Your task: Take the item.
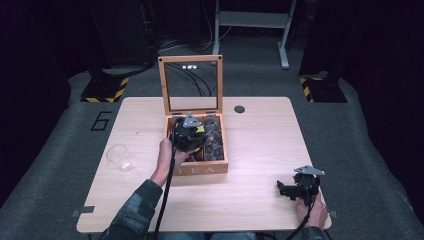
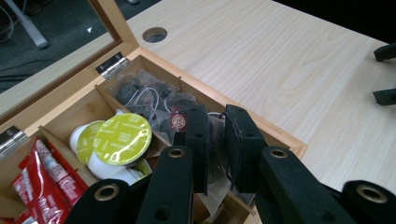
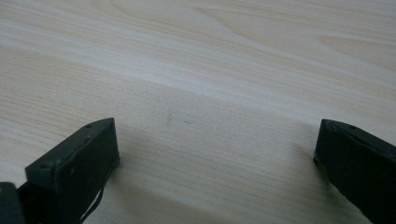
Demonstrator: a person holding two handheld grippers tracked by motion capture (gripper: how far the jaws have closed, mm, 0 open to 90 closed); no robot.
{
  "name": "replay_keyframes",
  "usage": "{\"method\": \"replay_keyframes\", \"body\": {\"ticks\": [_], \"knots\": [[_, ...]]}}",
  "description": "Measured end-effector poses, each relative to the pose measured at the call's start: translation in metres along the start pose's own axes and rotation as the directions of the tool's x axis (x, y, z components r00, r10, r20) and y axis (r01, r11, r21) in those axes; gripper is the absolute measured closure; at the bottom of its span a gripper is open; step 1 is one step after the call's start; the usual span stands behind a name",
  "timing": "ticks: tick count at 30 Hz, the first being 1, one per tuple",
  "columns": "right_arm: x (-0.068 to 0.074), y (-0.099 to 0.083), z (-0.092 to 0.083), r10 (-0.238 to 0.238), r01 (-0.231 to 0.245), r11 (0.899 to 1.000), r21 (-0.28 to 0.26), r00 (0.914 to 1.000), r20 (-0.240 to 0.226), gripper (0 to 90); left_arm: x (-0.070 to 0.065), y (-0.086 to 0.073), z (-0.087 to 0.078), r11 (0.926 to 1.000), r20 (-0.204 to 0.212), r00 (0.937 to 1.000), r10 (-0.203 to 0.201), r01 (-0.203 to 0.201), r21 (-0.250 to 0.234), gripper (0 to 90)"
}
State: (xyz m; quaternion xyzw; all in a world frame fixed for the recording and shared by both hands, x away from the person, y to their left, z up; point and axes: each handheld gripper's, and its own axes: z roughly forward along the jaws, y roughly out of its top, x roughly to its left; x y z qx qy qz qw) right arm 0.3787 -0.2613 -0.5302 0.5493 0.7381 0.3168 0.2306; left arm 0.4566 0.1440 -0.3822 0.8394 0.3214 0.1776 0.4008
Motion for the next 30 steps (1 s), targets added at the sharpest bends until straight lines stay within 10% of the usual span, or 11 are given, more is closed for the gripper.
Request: {"method": "replay_keyframes", "body": {"ticks": [30], "knots": [[0.0,0.0,0.0,0.0,0.0,1.0,0.0,1.0,-0.001,0.0,0.035,-0.019,-0.044,0.9971,-0.073,0.9954,-0.062,0.059,-0.049,79.9]]}}
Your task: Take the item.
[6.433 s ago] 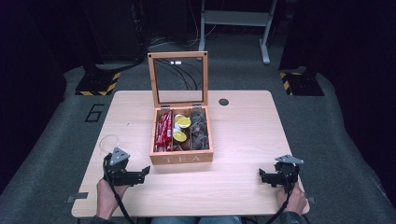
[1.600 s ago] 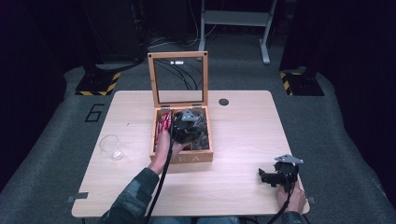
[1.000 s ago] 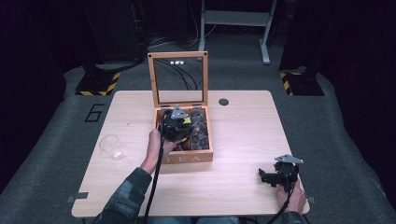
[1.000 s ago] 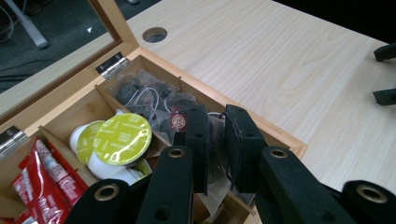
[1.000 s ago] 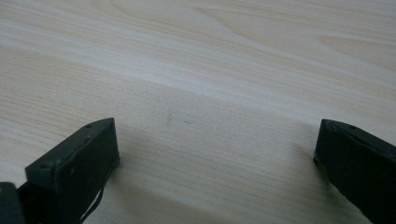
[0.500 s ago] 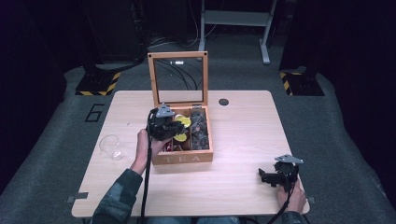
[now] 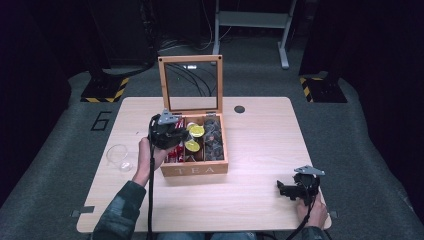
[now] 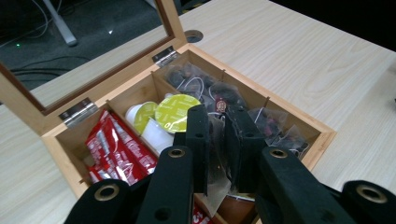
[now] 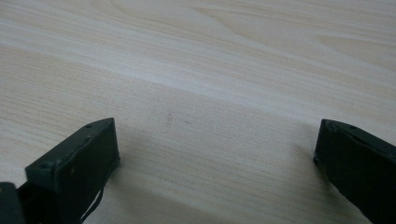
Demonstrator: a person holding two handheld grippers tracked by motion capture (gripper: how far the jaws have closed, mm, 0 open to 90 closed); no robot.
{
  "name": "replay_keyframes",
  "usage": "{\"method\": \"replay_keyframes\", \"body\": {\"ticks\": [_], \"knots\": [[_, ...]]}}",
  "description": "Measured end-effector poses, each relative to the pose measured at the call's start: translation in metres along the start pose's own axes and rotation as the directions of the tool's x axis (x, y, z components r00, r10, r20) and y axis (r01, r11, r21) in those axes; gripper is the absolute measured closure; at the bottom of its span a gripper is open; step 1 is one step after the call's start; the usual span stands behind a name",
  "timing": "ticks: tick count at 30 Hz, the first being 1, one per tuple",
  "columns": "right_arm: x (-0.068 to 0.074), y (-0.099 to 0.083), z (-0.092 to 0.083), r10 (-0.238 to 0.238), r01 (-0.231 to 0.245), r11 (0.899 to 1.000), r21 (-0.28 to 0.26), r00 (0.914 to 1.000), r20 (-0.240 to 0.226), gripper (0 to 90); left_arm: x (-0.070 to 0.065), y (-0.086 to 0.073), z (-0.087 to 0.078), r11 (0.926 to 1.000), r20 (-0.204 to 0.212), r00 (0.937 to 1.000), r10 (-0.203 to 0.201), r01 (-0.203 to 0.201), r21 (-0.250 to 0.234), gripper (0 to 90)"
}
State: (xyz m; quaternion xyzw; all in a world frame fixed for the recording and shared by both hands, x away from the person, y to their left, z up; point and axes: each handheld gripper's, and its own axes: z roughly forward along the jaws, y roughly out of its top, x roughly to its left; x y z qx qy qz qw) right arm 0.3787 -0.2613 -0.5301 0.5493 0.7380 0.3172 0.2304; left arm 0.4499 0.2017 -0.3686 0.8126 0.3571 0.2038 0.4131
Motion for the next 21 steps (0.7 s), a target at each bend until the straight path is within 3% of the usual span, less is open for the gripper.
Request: {"method": "replay_keyframes", "body": {"ticks": [21], "knots": [[0.0,0.0,0.0,0.0,0.0,1.0,0.001,1.0,0.002,0.0,0.029,-0.026,-0.03,0.9985,-0.065,0.9965,-0.053,0.052,-0.018,80.0]]}}
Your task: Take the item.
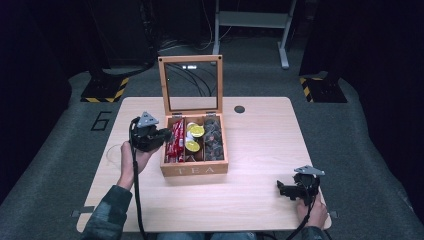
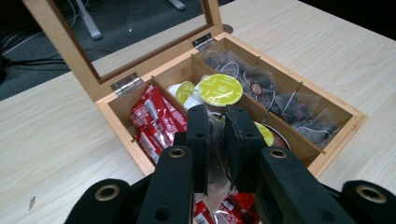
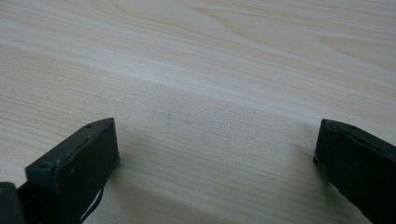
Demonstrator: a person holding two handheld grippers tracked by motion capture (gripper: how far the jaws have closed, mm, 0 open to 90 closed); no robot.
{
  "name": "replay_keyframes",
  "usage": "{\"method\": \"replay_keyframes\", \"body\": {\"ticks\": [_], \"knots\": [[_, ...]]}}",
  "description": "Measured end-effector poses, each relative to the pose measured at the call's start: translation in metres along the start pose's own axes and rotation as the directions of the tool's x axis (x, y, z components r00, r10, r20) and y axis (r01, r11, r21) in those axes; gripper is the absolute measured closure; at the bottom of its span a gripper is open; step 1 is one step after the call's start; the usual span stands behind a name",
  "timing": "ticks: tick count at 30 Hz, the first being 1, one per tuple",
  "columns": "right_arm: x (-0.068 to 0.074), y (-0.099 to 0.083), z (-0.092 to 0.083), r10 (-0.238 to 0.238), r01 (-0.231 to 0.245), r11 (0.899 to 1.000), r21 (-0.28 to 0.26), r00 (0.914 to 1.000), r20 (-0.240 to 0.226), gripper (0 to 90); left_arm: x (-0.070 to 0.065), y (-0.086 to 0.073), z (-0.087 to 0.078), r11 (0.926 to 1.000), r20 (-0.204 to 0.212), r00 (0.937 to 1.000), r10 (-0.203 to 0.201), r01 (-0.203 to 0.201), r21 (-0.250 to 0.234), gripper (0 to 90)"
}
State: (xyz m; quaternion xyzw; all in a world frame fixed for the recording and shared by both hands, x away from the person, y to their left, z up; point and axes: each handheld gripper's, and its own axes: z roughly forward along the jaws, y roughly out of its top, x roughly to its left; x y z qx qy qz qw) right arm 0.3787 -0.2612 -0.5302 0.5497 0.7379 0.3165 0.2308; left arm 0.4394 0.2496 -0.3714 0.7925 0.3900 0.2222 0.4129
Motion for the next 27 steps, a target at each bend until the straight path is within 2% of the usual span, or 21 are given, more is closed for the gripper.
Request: {"method": "replay_keyframes", "body": {"ticks": [7,15,23,27], "knots": [[0.0,0.0,0.0,0.0,0.0,1.0,-0.001,1.0,-0.001,0.0,0.008,-0.004,-0.007,1.0,-0.013,0.9999,-0.01,0.009,-0.002,80.1],[0.0,0.0,0.0,0.0,0.0,1.0,0.0,1.0,0.0,0.0,0.023,-0.012,-0.022,0.9992,-0.048,0.9981,-0.04,0.039,-0.009,80.0],[0.0,0.0,0.0,0.0,0.0,1.0,-0.002,1.0,-0.001,0.0,0.038,-0.022,-0.04,0.998,-0.09,0.9939,-0.063,0.063,-0.012,80.0],[0.0,0.0,0.0,0.0,0.0,1.0,-0.002,1.0,0.0,0.0,0.046,-0.028,-0.05,0.9961,-0.115,0.9895,-0.087,0.086,-0.02,80.0]]}}
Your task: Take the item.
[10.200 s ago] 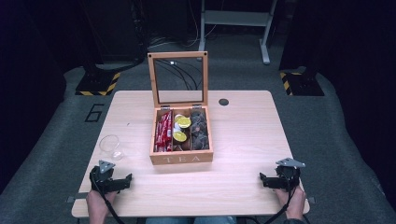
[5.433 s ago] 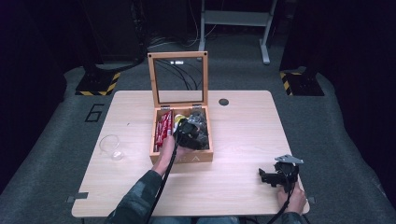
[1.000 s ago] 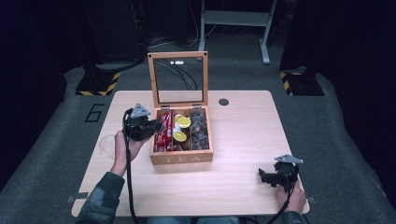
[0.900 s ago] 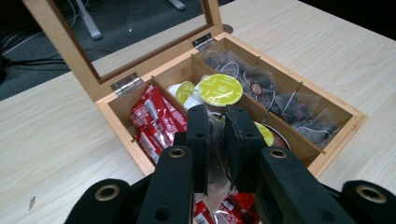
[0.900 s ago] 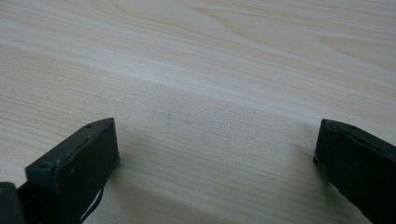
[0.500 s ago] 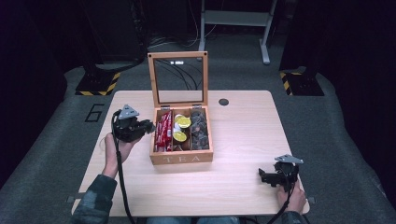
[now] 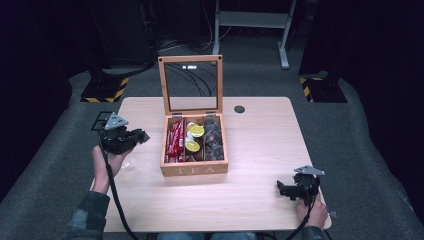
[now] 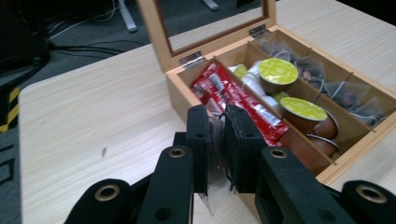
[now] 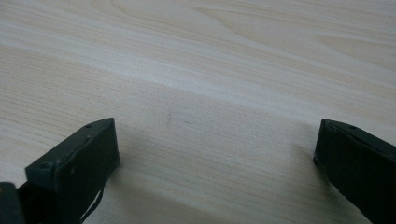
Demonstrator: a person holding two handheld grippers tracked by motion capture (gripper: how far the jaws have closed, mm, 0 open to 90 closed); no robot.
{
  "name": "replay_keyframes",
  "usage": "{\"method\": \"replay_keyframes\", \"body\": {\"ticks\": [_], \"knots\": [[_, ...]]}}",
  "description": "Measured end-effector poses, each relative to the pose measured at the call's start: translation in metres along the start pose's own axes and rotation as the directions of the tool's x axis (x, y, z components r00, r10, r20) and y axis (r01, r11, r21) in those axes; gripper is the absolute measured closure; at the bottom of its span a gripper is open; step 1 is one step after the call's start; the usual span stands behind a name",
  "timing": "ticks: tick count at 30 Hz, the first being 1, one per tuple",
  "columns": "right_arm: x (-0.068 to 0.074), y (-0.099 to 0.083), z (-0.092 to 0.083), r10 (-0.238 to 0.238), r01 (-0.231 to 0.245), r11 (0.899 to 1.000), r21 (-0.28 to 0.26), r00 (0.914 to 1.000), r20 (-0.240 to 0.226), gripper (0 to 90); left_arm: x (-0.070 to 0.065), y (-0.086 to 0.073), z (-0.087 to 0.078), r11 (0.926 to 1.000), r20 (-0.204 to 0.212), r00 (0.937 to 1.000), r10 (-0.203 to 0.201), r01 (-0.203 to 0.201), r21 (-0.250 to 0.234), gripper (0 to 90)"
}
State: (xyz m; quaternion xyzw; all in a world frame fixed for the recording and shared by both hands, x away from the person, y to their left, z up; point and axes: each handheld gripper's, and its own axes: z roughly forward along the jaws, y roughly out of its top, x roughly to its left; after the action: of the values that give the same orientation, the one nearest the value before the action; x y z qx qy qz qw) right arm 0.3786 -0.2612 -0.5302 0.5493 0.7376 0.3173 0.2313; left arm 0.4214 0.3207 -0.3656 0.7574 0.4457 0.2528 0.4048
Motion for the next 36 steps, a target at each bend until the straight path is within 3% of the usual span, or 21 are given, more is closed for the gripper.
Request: {"method": "replay_keyframes", "body": {"ticks": [9,20,29,36], "knots": [[0.0,0.0,0.0,-0.001,0.001,1.0,0.001,1.0,-0.001,0.0,0.019,-0.013,-0.01,0.9995,-0.047,0.9986,-0.027,0.028,0.017,80.0],[0.0,0.0,0.0,-0.001,0.001,1.0,0.002,1.0,-0.001,0.0,0.041,-0.035,-0.01,0.9942,-0.115,0.9902,-0.079,0.087,0.064,80.0],[0.0,0.0,0.0,-0.001,0.001,1.0,0.002,1.0,0.0,0.0,0.048,-0.048,-0.003,0.9905,-0.15,0.9847,-0.089,0.104,0.091,79.8],[0.0,0.0,0.0,-0.001,0.001,1.0,0.001,1.0,-0.001,0.0,0.054,-0.057,0.0,0.9853,-0.153,0.9825,-0.106,0.124,0.117,79.7]]}}
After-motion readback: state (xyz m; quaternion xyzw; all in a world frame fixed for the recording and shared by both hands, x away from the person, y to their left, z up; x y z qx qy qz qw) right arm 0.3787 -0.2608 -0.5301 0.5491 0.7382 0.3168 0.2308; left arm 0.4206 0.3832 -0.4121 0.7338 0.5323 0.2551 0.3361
